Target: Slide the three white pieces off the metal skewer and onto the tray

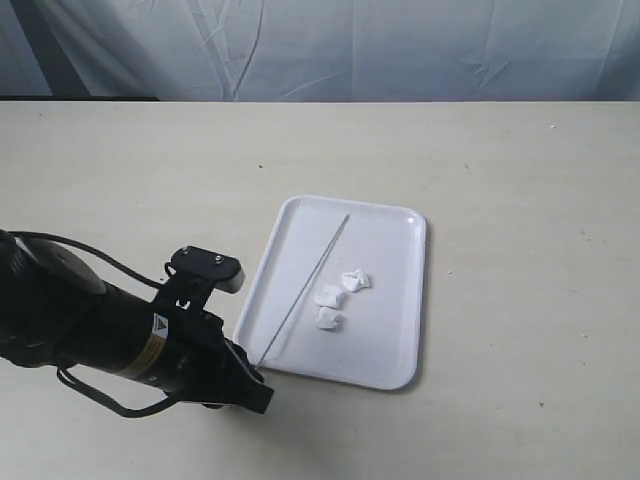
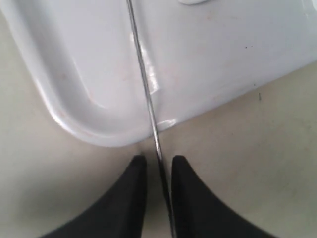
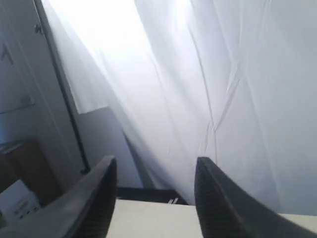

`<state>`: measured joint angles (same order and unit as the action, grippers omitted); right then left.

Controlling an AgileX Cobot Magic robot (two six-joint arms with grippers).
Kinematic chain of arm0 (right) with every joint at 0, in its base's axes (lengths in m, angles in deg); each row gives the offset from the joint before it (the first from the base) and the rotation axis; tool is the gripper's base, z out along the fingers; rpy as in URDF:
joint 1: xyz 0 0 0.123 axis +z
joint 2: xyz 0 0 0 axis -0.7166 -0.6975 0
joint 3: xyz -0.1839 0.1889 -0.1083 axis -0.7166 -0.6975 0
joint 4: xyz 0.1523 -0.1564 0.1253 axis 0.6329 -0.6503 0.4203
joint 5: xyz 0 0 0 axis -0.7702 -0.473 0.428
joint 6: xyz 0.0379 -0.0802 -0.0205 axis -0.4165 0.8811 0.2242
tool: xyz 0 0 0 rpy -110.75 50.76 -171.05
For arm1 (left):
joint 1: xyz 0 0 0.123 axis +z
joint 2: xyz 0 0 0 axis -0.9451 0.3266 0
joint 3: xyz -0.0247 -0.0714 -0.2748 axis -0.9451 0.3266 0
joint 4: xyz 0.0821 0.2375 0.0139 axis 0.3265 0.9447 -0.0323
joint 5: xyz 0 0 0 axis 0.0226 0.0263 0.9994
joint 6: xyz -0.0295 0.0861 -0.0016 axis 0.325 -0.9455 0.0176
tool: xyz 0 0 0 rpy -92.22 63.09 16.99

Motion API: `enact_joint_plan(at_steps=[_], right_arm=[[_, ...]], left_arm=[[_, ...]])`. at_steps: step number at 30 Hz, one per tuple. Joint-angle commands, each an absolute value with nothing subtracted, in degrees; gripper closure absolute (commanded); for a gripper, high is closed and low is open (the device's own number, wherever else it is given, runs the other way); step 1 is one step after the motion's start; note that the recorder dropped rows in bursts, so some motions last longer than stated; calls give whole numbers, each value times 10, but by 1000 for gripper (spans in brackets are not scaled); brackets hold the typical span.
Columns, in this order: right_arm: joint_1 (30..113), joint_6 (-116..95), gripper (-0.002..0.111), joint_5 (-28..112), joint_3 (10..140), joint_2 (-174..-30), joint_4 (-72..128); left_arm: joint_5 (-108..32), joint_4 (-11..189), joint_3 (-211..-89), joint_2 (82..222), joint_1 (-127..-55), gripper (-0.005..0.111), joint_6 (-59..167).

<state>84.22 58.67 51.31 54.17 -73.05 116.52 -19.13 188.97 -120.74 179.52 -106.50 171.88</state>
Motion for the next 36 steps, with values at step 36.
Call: enact_joint_plan(at_steps=[36], right_arm=[[664,791,61,692,404,-473,1281]], left_arm=[[-479,1892,-1106,914,-1064,88,1666]])
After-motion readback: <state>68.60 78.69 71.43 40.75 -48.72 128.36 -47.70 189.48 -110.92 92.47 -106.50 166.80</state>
